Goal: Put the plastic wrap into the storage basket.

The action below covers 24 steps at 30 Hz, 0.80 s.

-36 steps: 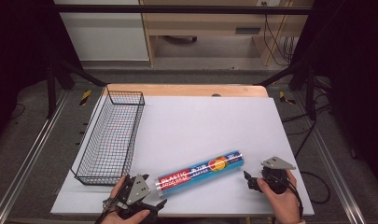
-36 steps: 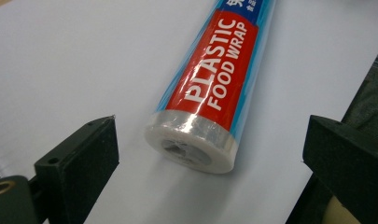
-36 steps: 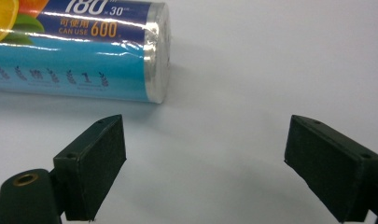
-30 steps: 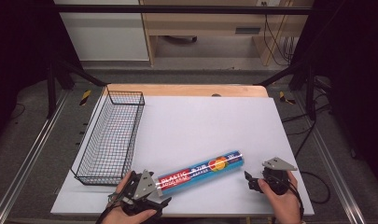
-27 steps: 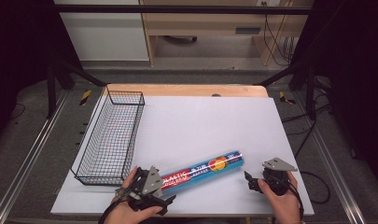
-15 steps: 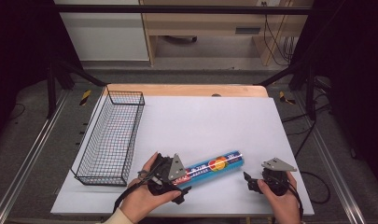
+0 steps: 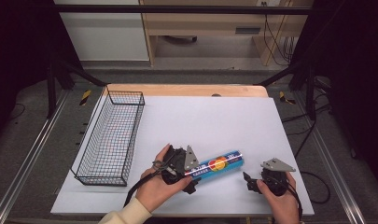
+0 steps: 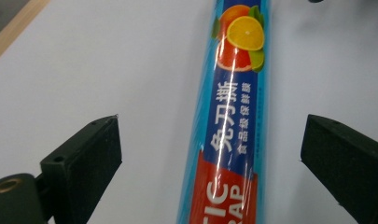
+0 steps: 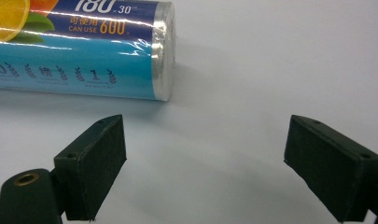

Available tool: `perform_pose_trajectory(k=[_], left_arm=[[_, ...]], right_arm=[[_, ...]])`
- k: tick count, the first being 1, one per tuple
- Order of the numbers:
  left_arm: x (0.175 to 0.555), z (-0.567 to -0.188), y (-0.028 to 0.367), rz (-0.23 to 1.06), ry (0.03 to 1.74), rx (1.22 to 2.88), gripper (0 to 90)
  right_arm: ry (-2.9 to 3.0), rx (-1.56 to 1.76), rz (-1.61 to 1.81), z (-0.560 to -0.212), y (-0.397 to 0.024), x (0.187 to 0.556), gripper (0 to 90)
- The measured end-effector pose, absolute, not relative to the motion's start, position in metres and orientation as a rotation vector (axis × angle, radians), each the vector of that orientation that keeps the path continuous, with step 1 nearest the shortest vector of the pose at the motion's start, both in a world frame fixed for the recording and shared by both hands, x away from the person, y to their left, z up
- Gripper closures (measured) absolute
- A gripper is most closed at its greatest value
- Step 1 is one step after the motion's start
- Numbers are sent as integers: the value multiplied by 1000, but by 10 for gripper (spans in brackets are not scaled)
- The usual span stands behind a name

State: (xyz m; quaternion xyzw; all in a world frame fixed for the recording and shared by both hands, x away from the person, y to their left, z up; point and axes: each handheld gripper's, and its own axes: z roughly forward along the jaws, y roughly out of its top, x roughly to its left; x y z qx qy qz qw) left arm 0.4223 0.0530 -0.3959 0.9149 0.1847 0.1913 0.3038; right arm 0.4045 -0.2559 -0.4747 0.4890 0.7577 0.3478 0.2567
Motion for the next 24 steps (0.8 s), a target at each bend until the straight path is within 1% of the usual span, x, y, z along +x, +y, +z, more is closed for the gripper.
perform_pose_trajectory(k=[6,7,10,11,24], left_arm=[[426,-397,38,479,478,2452,51],[428,-397,34,452,488,2445,46],[431,-398,31,432,486,2449,43],[434,-400,28,402,479,2464,45],[442,-412,17,372,451,2569,66]], right_arm=[[2061,1324,934,-475,-255,405,128],[2052,1327,932,-475,-255,405,126],[2051,1326,932,-475,-255,405,125],[2051,1324,929,-475,-256,405,125],[2041,1335,934,-473,-258,405,122]])
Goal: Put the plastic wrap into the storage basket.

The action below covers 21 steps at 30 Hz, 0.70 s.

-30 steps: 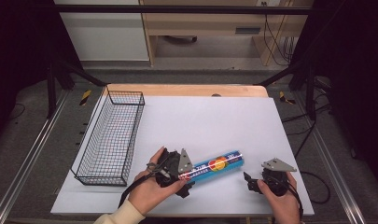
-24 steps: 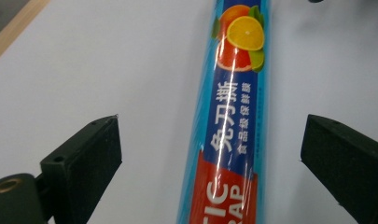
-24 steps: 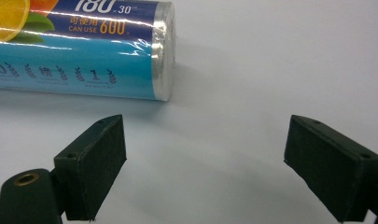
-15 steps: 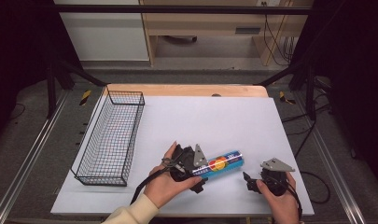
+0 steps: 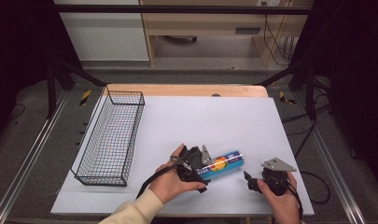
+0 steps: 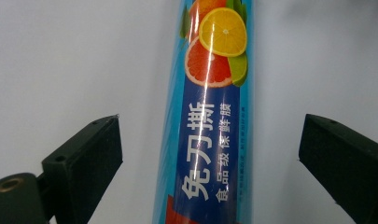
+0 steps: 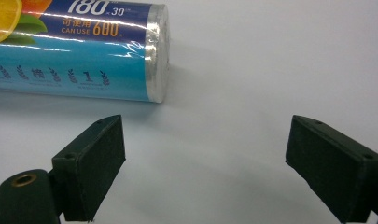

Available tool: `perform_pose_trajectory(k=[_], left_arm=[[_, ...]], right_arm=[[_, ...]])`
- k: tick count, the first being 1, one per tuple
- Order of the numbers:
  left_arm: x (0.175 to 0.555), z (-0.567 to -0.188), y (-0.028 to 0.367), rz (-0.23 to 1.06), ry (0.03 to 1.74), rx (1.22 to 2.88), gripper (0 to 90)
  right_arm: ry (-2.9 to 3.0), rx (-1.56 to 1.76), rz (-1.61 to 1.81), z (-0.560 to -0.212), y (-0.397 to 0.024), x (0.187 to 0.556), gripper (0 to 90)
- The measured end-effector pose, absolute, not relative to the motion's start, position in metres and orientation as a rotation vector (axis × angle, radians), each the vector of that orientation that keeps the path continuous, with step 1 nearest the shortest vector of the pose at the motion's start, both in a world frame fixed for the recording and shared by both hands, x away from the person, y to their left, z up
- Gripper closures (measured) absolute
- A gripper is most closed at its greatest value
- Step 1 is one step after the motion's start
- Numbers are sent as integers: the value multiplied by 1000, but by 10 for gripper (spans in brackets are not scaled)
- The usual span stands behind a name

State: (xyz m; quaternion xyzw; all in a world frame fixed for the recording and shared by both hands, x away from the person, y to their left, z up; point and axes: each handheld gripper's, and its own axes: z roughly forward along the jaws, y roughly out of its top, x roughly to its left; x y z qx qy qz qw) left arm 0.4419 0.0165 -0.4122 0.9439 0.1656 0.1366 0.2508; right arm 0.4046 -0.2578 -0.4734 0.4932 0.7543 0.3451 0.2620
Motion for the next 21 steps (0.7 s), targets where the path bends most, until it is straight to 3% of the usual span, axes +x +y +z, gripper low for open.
perform_pose_trajectory(k=[17,21], left_arm=[[458,-435,4,331,440,2685,133],[460,-436,0,316,430,2722,185]], right_arm=[[2048,1331,939,-474,-257,405,120],[2052,1328,938,-474,-257,405,119]])
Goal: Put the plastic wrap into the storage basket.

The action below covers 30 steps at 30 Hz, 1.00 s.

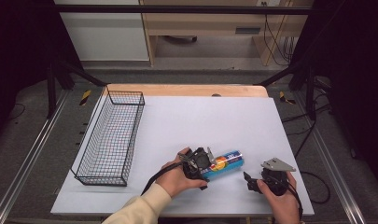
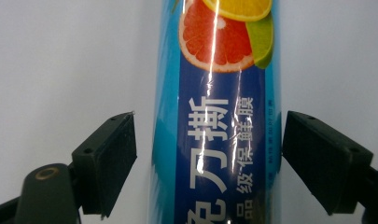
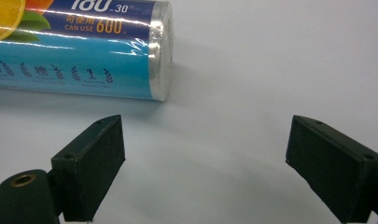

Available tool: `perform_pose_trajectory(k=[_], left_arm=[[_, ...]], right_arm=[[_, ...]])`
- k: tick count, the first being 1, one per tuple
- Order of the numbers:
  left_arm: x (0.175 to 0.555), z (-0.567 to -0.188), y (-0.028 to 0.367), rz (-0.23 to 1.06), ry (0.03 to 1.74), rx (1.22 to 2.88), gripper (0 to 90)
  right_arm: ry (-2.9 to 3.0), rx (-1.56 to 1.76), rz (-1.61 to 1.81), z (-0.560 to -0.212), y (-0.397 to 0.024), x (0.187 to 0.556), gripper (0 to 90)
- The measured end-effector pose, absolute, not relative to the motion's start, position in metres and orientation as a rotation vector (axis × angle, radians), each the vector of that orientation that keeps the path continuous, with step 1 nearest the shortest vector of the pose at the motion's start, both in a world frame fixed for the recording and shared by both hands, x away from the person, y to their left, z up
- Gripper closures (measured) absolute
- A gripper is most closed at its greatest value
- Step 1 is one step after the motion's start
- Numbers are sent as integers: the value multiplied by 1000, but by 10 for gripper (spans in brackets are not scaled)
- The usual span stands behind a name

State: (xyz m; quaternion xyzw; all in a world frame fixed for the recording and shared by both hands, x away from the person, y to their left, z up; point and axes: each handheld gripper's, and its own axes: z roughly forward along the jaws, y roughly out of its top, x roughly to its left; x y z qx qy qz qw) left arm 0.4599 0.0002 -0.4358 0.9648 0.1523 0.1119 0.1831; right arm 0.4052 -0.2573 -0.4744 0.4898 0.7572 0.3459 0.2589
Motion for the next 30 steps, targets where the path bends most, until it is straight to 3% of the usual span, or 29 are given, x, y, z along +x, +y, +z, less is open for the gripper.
perform_pose_trajectory(k=[12,30], left_arm=[[464,-438,-10,286,416,2778,258],[460,-438,-26,400,366,2850,302]], right_arm=[[2059,1327,945,-475,-257,405,119],[2068,1320,944,-475,-257,405,119]])
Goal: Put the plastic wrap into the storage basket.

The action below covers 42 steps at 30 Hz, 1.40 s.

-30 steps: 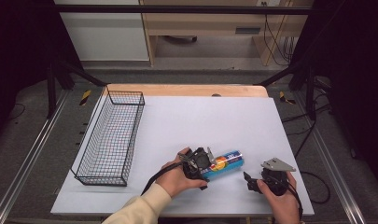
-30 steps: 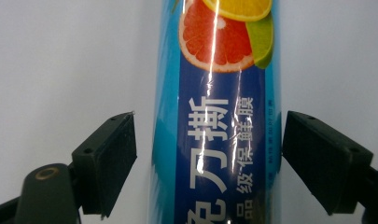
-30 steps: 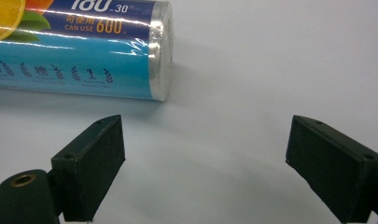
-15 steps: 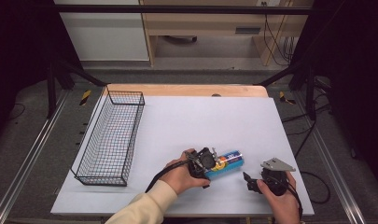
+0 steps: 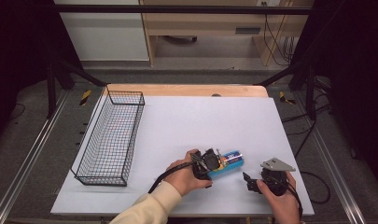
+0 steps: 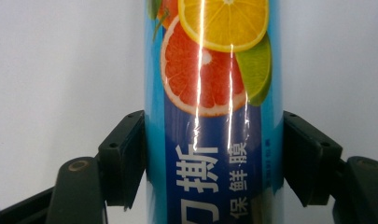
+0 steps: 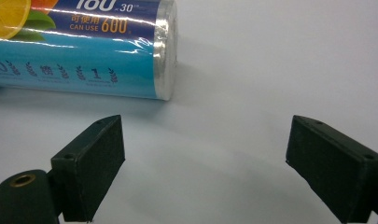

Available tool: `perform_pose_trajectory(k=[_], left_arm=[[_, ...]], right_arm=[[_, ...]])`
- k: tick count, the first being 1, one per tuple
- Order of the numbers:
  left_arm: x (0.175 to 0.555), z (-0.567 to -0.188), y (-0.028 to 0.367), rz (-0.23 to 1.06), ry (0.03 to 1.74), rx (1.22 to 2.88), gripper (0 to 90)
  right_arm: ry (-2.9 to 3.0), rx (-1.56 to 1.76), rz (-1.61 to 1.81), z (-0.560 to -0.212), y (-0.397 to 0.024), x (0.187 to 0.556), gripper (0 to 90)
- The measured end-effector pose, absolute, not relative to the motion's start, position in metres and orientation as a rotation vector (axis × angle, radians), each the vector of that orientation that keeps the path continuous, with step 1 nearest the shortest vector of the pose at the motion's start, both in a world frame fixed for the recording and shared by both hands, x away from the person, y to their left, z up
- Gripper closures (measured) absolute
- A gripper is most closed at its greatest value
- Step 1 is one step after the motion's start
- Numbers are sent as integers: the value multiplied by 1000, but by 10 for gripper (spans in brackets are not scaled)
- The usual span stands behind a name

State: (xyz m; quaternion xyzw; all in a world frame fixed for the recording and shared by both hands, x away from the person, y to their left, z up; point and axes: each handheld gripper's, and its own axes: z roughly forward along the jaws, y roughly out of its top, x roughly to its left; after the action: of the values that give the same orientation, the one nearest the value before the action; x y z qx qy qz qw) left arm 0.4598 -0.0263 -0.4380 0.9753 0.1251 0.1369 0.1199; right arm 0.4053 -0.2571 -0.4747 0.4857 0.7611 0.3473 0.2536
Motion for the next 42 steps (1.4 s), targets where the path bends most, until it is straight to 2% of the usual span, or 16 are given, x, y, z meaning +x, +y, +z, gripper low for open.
perform_pose_trajectory(k=[6,18,42], left_arm=[[459,-441,-31,435,347,2863,298],[462,-442,-35,427,341,2902,306],[461,-442,-33,417,379,2877,320]], right_arm=[[2071,1321,943,-475,-257,405,118],[2074,1318,947,-475,-256,405,118],[2075,1323,950,-475,-257,405,117]])
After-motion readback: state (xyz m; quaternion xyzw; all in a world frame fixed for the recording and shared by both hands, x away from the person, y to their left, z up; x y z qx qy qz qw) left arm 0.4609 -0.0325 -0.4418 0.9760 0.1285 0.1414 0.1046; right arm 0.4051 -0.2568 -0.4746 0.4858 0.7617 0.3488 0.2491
